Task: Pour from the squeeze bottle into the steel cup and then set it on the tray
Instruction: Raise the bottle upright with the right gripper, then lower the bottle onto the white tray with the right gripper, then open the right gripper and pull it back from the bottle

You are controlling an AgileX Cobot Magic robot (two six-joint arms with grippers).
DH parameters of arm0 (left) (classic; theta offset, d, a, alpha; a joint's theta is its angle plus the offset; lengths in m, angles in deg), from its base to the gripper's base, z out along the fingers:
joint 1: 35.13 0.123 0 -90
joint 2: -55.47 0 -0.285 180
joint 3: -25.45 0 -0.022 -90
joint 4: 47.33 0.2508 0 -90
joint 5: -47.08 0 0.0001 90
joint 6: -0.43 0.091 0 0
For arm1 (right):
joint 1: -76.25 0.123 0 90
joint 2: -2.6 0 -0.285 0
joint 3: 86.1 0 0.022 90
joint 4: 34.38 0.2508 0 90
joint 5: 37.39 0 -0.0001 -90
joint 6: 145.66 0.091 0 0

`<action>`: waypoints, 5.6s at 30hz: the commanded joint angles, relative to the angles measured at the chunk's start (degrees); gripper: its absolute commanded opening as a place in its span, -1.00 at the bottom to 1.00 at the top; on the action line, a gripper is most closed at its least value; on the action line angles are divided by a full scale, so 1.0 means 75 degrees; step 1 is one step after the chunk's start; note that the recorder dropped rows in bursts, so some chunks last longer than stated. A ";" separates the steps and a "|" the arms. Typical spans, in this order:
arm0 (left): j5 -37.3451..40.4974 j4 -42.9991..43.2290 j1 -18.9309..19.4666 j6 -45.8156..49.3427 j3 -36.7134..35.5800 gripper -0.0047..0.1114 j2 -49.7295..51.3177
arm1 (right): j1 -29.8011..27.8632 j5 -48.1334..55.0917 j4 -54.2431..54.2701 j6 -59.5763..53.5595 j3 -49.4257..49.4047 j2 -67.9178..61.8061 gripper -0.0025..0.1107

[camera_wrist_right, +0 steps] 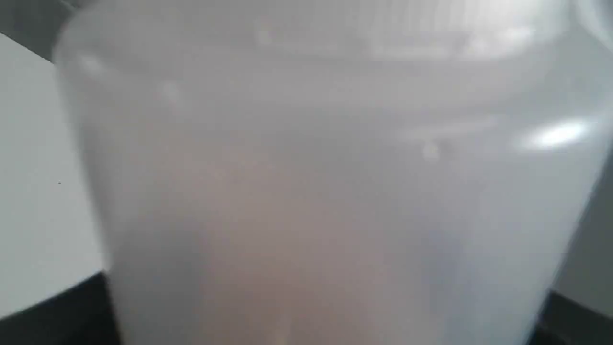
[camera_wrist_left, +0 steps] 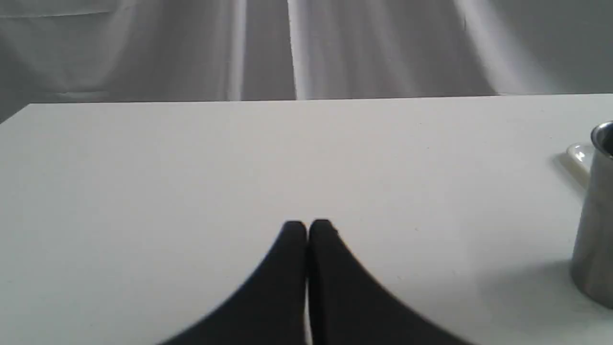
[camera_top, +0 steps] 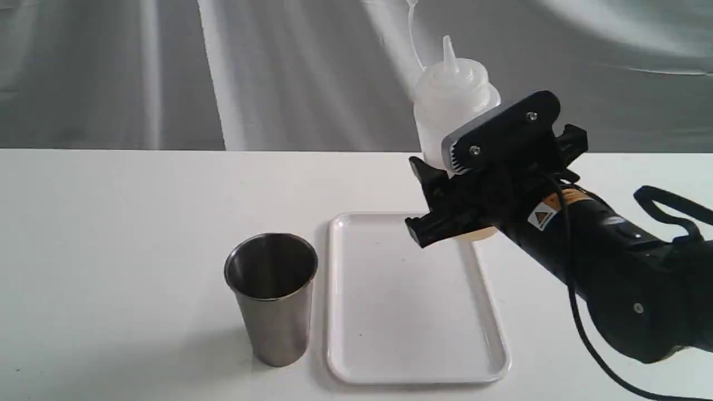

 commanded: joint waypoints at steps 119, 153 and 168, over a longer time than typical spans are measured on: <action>-0.0056 -0.0006 -0.0062 -0.0033 -0.0034 -0.92 -0.0020 | -0.0054 -0.3876 -0.2256 0.3624 0.0944 -0.4436 -0.65; -0.0056 -0.0006 -0.0062 0.0000 -0.0034 -0.92 -0.0020 | -0.0054 -0.3602 -0.2492 0.4017 0.0869 -0.4436 0.90; -0.0056 -0.0006 -0.0062 -0.0015 -0.0034 -0.92 -0.0020 | -0.0054 -0.3733 -0.2421 0.4001 -0.0262 -0.3610 0.90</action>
